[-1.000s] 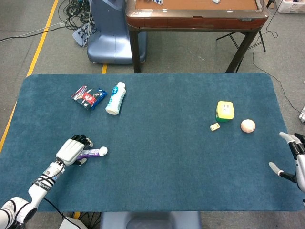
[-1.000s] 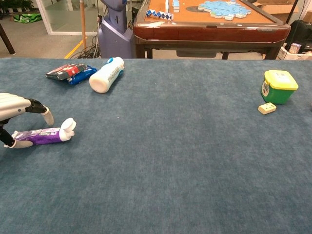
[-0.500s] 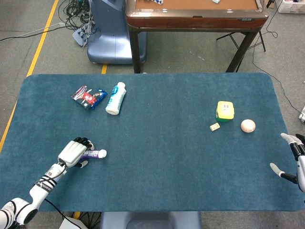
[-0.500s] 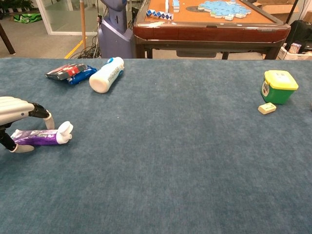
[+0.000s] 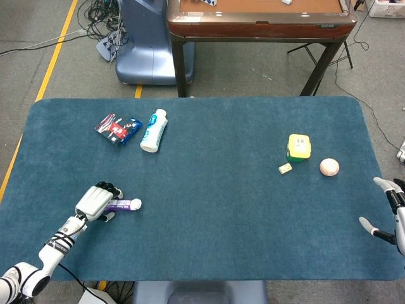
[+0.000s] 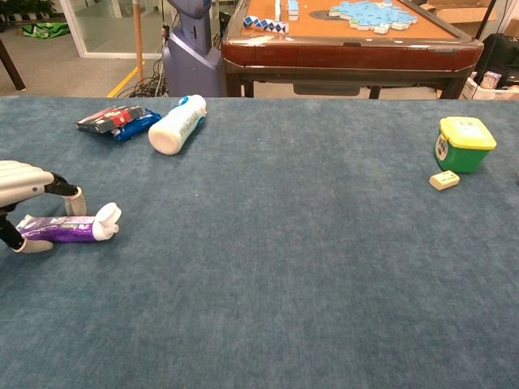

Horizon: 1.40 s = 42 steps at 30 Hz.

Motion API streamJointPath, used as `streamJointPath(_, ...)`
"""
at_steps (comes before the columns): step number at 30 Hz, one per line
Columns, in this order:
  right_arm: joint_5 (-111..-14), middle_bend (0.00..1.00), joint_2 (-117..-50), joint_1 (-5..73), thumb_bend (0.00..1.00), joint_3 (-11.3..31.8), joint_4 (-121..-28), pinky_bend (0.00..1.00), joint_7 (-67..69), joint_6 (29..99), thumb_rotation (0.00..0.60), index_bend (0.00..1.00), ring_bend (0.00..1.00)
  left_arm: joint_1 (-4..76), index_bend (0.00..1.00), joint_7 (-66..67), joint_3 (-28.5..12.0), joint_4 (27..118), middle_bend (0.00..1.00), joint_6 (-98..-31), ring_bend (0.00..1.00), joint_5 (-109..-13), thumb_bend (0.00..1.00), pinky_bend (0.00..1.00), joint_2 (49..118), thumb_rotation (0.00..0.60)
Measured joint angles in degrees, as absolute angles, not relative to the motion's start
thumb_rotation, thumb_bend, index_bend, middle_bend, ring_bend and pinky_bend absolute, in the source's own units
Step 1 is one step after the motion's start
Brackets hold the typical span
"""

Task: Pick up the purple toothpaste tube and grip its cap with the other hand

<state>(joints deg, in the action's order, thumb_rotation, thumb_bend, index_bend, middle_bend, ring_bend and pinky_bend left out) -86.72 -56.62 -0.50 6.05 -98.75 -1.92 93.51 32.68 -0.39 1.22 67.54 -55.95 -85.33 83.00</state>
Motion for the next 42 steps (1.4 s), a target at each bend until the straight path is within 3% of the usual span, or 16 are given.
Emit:
streamJointPath(12, -86.56, 0.25, -56.7, -0.52, 0.02, 6.07, -98.74, 0.16, -1.96, 93.29, 0.6, 0.19, 0.15, 32.64, 0.44, -1.94, 1.08, 65.9, 0.43, -56.19, 0.25, -85.44, 0.3, 0.19, 83.94, 0.6)
streamJointPath(21, -86.55, 0.25, -56.52, -0.43, 0.02, 6.33, -98.77, 0.16, -1.89, 93.32, 0.6, 0.19, 0.15, 32.66, 0.53, -4.87, 1.15, 64.42, 0.56, -57.37, 0.37, -86.62, 0.32, 0.27, 84.79, 0.6)
streamJointPath(32, -89.88, 0.25, -54.72, 2.26, 0.02, 6.81, -101.78, 0.16, -2.68, 91.3, 0.6, 0.19, 0.15, 33.91, 0.55, -12.7, 0.67, 66.95, 0.6, -62.56, 0.4, -91.22, 0.34, 0.34, 81.52, 0.6)
streamJointPath(40, -94.92, 0.25, -52.01, 8.82, 0.16, 7.91, -106.58, 0.16, -3.14, 84.72, 0.599, 0.19, 0.15, 37.11, 0.55, -19.69, -0.34, 75.02, 0.62, -63.32, 0.43, -93.97, 0.38, 0.36, 76.16, 0.6)
streamJointPath(42, -95.8, 0.25, -51.68, 10.66, 0.2, 8.28, -107.7, 0.16, -3.48, 82.74, 0.575, 0.19, 0.15, 38.2, 0.55, -21.27, -0.61, 76.83, 0.63, -62.84, 0.43, -94.38, 0.39, 0.36, 74.99, 0.6)
